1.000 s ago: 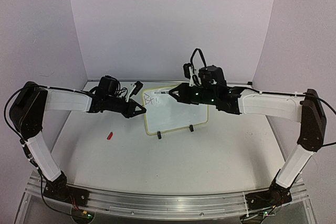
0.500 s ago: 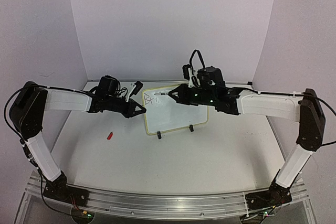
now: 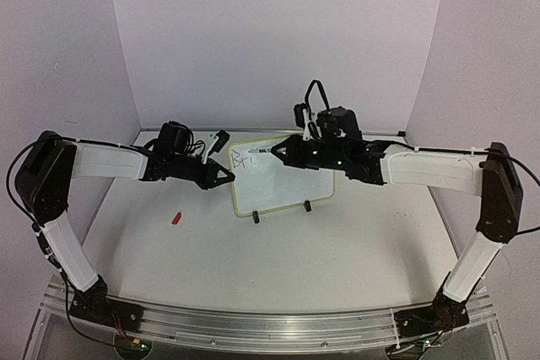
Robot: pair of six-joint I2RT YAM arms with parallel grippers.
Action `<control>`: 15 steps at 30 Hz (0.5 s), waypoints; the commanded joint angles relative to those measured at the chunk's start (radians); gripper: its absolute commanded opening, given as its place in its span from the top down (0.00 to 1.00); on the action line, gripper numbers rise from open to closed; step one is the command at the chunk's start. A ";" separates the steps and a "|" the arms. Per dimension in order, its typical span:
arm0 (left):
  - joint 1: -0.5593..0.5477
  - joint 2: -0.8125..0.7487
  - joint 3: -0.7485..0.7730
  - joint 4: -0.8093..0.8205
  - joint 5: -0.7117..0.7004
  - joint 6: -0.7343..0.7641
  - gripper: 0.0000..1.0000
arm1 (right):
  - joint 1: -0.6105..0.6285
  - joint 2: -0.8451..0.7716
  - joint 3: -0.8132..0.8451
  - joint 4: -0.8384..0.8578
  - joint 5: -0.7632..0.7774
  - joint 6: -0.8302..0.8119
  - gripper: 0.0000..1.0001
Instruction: Write a sentence on the whiteboard
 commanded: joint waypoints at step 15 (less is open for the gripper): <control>0.005 0.033 0.035 -0.016 -0.081 0.039 1.00 | -0.005 -0.019 0.002 0.004 -0.081 -0.049 1.00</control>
